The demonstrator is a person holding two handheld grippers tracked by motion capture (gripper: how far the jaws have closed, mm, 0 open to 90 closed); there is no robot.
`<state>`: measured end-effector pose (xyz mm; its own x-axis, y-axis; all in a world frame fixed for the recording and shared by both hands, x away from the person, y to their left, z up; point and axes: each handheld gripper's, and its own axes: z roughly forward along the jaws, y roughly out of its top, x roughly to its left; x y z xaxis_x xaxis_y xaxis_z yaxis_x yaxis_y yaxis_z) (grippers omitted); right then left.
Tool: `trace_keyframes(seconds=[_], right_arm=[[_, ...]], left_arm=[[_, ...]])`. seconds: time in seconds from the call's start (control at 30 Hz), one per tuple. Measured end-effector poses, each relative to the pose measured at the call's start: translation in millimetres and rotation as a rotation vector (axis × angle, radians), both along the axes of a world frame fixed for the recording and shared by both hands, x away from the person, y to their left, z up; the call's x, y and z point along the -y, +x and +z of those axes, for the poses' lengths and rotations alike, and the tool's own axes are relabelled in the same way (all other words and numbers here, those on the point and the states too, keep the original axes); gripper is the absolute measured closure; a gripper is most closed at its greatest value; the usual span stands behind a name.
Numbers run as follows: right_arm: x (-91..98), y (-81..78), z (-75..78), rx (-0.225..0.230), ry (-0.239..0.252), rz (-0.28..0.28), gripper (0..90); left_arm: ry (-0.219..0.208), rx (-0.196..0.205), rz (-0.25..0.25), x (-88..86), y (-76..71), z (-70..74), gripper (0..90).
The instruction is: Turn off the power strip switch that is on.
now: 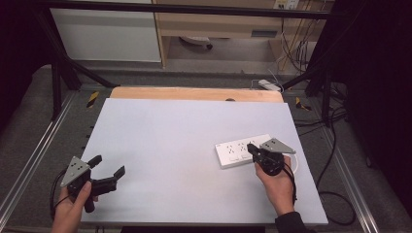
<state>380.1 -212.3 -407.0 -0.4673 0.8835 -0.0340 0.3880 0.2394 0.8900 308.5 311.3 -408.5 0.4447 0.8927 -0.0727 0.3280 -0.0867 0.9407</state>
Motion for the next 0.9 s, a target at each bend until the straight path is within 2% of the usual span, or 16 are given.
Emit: trace_keyframes(seconds=[0.2,0.6,0.9], right_arm=[[-2.3,2.2,-4.9,-0.034,-0.015,0.001,90.0],[-6.4,4.9,-11.1,-0.073,-0.039,0.011,90.0],[-9.2,8.0,-16.5,-0.125,-0.045,0.01,90.0]], left_arm=[[0.0,0.0,-0.001,0.0,-0.1,0.1,4.8],[0.001,0.001,-0.003,0.1,-0.1,0.1,4.7],[0.003,0.001,-0.004,0.2,-0.1,0.1,4.7]])
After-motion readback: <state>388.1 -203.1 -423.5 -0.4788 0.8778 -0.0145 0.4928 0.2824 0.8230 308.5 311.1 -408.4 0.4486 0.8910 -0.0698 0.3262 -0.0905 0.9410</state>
